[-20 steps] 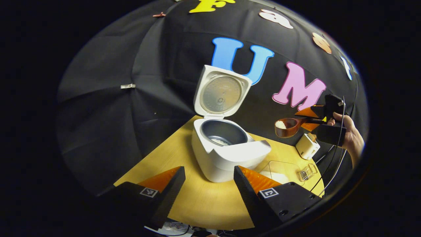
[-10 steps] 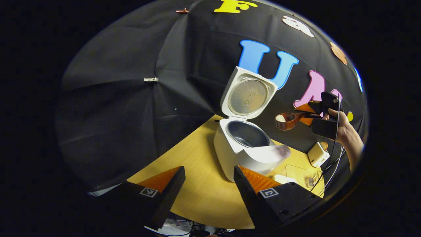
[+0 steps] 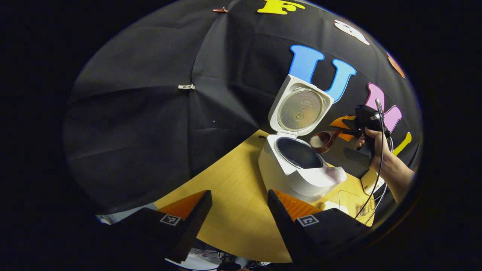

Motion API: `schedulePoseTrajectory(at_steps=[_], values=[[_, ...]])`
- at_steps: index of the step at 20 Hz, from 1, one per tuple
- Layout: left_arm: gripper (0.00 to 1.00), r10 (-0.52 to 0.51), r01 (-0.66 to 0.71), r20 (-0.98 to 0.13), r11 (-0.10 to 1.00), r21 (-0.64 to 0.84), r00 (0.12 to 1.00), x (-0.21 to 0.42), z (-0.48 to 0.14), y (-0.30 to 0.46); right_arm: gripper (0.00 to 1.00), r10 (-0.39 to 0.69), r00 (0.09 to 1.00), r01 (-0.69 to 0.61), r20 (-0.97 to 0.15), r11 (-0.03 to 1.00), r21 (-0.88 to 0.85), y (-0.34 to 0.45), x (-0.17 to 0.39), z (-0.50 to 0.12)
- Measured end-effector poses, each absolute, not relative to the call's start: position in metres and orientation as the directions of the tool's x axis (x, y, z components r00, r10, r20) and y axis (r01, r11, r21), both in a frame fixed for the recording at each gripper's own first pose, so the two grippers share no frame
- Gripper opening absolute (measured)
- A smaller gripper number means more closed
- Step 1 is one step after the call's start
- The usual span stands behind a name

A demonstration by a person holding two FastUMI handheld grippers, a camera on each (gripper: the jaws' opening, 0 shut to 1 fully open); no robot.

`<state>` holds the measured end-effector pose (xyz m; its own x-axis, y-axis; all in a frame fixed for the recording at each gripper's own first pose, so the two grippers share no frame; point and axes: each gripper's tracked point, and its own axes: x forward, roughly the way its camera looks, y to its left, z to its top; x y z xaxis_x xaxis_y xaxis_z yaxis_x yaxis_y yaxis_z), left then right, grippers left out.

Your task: Close the left gripper, press the button to open the rice cooker; take a wooden spoon from the chopstick holder with the right hand, scoop a spoonful of rice and pour it into the rice cooker, then put the wooden spoon back into the chopstick holder.

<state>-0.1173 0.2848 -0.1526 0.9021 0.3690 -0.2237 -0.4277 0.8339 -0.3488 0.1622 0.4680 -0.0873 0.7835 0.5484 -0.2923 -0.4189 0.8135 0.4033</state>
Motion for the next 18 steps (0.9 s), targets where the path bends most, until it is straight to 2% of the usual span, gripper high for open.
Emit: schedulePoseTrajectory(at_steps=[3,4,5,8,14,15,16,17,18], values=[[0.96,0.373,-0.434,-0.232,0.832,-0.345,0.899,-0.116,-0.155,0.289,0.21,0.557,0.781,-0.481,-0.283,0.825,0.298,0.479,0.156,-0.096],[0.92,0.373,-0.434,-0.231,0.835,-0.337,0.898,-0.114,-0.157,0.291,0.21,0.559,0.782,-0.497,-0.276,0.826,0.264,0.480,0.155,-0.099],[0.96,0.376,-0.437,-0.233,0.837,-0.329,0.897,-0.114,-0.158,0.292,0.21,0.564,0.781,-0.516,-0.268,0.824,0.232,0.483,0.153,-0.101],[0.96,0.380,-0.446,-0.247,0.832,-0.331,0.891,-0.114,-0.162,0.294,0.21,0.598,0.756,-0.580,-0.267,0.801,0.150,0.496,0.141,-0.110],[0.96,0.369,-0.432,-0.235,0.828,-0.356,0.899,-0.106,-0.173,0.292,0.21,0.699,0.683,-0.730,-0.210,0.651,-0.207,0.525,0.105,-0.117],[0.96,0.363,-0.429,-0.238,0.830,-0.358,0.901,-0.104,-0.175,0.290,0.21,0.714,0.667,-0.743,-0.212,0.621,-0.249,0.528,0.099,-0.120],[0.92,0.357,-0.425,-0.240,0.831,-0.360,0.902,-0.103,-0.176,0.288,0.21,0.722,0.657,-0.750,-0.216,0.598,-0.281,0.530,0.095,-0.124],[0.92,0.354,-0.421,-0.238,0.832,-0.361,0.904,-0.102,-0.175,0.287,0.21,0.731,0.646,-0.758,-0.220,0.578,-0.303,0.530,0.089,-0.126],[0.96,0.353,-0.418,-0.234,0.834,-0.360,0.906,-0.102,-0.175,0.285,0.21,0.740,0.639,-0.761,-0.212,0.567,-0.316,0.531,0.085,-0.122]])
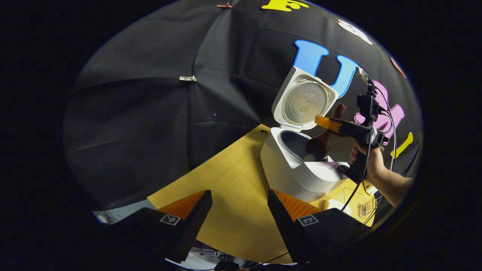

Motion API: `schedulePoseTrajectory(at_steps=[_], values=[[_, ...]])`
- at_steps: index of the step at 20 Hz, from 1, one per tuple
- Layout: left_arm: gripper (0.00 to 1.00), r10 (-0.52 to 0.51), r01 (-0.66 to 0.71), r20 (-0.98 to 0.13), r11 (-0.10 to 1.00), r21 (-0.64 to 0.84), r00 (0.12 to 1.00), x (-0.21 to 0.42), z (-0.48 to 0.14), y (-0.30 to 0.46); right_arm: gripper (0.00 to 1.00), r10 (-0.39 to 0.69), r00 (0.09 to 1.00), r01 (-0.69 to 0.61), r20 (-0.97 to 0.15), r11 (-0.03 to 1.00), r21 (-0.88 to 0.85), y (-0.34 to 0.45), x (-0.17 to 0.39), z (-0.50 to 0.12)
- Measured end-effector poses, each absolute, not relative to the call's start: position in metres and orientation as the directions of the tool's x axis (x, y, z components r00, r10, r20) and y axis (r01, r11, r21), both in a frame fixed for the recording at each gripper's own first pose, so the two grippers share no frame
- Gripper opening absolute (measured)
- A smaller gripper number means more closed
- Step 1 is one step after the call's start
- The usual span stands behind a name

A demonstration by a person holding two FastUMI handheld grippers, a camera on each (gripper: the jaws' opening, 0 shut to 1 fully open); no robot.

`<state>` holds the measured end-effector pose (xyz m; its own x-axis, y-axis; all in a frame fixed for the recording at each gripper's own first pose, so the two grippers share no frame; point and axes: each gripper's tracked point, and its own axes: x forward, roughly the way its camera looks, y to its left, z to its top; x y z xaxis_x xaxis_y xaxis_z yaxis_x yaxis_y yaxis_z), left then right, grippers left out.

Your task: Close the left gripper, press the button to open the rice cooker; take a wooden spoon from the chopstick holder with the right hand, scoop a spoonful of rice and pour it into the rice cooker, then put the wooden spoon back into the chopstick holder.

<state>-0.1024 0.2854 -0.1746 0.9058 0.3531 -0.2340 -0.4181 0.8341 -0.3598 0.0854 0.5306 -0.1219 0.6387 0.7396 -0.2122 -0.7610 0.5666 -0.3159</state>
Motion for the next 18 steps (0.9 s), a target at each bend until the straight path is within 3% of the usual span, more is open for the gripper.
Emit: schedulePoseTrajectory(at_steps=[6,7,8,17,18], values=[[0.96,0.366,-0.426,-0.223,0.826,-0.369,0.903,-0.104,-0.171,0.282,0.21,0.732,0.643,-0.765,-0.225,0.600,-0.236,0.530,0.091,-0.121],[0.92,0.367,-0.427,-0.222,0.825,-0.371,0.903,-0.104,-0.171,0.283,0.21,0.728,0.648,-0.761,-0.224,0.612,-0.215,0.528,0.093,-0.118],[0.95,0.368,-0.427,-0.221,0.824,-0.372,0.903,-0.105,-0.172,0.283,0.21,0.723,0.655,-0.756,-0.221,0.623,-0.201,0.526,0.096,-0.115],[0.96,0.369,-0.414,-0.188,0.823,-0.389,0.910,-0.097,-0.159,0.281,0.21,0.717,0.661,-0.732,-0.222,0.681,0.019,0.500,0.098,-0.068],[1.00,0.364,-0.407,-0.182,0.827,-0.388,0.913,-0.095,-0.156,0.278,0.21,0.716,0.661,-0.724,-0.227,0.687,0.062,0.496,0.097,-0.064]])
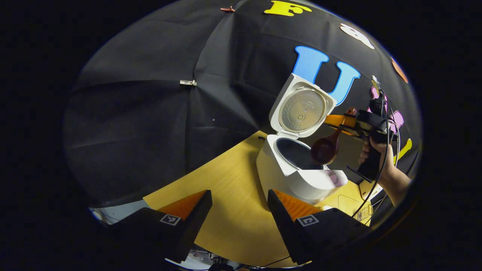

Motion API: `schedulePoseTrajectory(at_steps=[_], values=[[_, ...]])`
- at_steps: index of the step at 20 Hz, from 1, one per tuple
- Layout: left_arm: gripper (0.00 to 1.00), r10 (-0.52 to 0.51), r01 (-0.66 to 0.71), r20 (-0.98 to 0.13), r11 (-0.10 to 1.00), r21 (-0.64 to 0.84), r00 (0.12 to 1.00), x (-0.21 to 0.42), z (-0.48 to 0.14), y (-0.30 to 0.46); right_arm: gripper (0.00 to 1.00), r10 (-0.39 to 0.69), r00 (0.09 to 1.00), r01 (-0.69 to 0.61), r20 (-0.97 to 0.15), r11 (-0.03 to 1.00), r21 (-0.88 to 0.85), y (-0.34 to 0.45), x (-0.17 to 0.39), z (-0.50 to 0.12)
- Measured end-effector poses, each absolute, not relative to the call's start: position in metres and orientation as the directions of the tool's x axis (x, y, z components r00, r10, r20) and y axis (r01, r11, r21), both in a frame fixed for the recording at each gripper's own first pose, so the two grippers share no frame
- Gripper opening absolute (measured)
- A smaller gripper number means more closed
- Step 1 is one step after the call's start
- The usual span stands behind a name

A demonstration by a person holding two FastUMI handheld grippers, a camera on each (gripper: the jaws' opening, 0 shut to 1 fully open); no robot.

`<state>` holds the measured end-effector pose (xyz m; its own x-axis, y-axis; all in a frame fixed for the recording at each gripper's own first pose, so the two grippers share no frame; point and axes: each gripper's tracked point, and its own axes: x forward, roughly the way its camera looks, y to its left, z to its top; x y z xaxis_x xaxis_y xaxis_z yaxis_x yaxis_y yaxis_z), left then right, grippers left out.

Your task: Close the left gripper, press the button to open the rice cooker; take a wooden spoon from the chopstick holder with the right hand, scoop a spoonful of rice and pour it into the rice cooker, then put the wooden spoon back into the chopstick holder.

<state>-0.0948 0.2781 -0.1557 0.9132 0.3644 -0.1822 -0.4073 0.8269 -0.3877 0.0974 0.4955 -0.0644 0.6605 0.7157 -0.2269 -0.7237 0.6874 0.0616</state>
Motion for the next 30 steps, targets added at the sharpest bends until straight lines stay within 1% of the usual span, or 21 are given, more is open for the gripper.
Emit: schedulePoseTrajectory(at_steps=[1,8,13,14,15,16,17,20,23,26,30], values=[[0.96,0.359,-0.400,-0.176,0.832,-0.384,0.917,-0.092,-0.151,0.275,0.21,0.712,0.663,-0.711,-0.232,0.695,0.101,0.489,0.100,-0.060],[0.96,0.288,-0.318,-0.136,0.886,-0.338,0.948,-0.066,-0.116,0.230,0.21,0.648,0.736,-0.612,-0.196,0.761,0.214,0.410,0.140,-0.015],[0.96,0.229,-0.252,-0.111,0.921,-0.298,0.967,-0.043,-0.088,0.188,0.20,0.578,0.802,-0.535,-0.151,0.807,0.252,0.328,0.170,0.023],[0.96,0.220,-0.241,-0.104,0.927,-0.289,0.970,-0.040,-0.082,0.180,0.20,0.560,0.816,-0.517,-0.143,0.818,0.254,0.310,0.175,0.029],[0.92,0.211,-0.231,-0.100,0.931,-0.283,0.972,-0.037,-0.076,0.172,0.20,0.540,0.831,-0.497,-0.136,0.829,0.256,0.292,0.179,0.031],[0.92,0.202,-0.222,-0.099,0.934,-0.280,0.975,-0.032,-0.073,0.166,0.20,0.520,0.844,-0.477,-0.132,0.840,0.260,0.274,0.184,0.034],[0.96,0.194,-0.214,-0.099,0.937,-0.276,0.976,-0.029,-0.069,0.159,0.21,0.501,0.855,-0.457,-0.131,0.849,0.265,0.254,0.188,0.036],[0.96,0.190,-0.207,-0.093,0.951,-0.231,0.977,-0.019,-0.059,0.141,0.21,0.433,0.894,-0.392,-0.116,0.880,0.267,0.196,0.200,0.044],[0.96,0.175,-0.193,-0.097,0.956,-0.222,0.980,-0.014,-0.054,0.124,0.21,0.356,0.929,-0.322,-0.100,0.912,0.254,0.135,0.210,0.049],[0.96,0.166,-0.186,-0.110,0.958,-0.218,0.980,-0.007,-0.056,0.106,0.21,0.284,0.952,-0.248,-0.113,0.934,0.258,0.075,0.217,0.044],[0.95,0.157,-0.187,-0.141,0.956,-0.226,0.977,-0.002,-0.064,0.086,0.21,0.170,0.975,-0.137,-0.140,0.966,0.220,-0.004,0.222,0.022]])
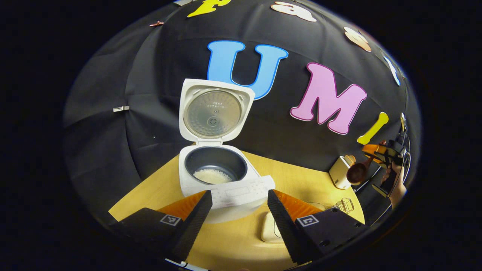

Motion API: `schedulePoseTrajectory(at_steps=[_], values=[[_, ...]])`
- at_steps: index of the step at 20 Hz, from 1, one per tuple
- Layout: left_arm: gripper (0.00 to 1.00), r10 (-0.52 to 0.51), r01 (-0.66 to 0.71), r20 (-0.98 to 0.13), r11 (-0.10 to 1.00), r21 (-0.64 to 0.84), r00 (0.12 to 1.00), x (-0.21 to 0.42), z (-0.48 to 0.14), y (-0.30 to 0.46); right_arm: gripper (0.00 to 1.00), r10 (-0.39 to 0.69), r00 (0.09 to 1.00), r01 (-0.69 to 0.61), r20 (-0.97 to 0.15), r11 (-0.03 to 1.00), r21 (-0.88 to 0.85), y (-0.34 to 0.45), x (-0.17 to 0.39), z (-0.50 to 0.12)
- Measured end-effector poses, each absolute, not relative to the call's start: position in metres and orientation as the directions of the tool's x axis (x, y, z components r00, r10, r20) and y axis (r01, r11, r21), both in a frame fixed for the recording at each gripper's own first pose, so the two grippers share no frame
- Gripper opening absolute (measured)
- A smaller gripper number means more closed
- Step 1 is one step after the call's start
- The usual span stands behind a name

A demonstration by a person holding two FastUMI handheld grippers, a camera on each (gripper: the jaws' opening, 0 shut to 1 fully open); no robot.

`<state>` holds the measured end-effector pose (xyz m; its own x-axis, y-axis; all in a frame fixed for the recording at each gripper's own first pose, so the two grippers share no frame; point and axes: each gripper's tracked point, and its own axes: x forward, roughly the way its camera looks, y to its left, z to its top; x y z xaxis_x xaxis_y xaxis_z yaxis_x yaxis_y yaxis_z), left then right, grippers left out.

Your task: Close the left gripper, press the button to open the rice cooker; take a wooden spoon from the chopstick holder with the right hand, scoop a spoonful of rice and pour it into the rice cooker, then put the wooden spoon back into the chopstick holder.

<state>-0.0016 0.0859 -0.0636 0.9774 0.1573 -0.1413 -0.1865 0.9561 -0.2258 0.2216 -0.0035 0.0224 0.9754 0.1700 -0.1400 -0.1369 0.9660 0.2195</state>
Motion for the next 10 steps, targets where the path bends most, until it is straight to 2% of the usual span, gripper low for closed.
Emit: schedulePoseTrajectory(at_steps=[6,10], values=[[0.96,0.178,-0.214,-0.175,0.954,-0.211,0.968,-0.004,-0.066,0.065,0.21,0.042,0.974,0.017,-0.221,0.966,0.258,-0.091,0.234,-0.037],[0.96,0.183,-0.224,-0.186,0.948,-0.227,0.965,-0.004,-0.067,0.054,0.21,-0.001,0.966,0.062,-0.260,0.971,0.229,-0.117,0.238,-0.073]])
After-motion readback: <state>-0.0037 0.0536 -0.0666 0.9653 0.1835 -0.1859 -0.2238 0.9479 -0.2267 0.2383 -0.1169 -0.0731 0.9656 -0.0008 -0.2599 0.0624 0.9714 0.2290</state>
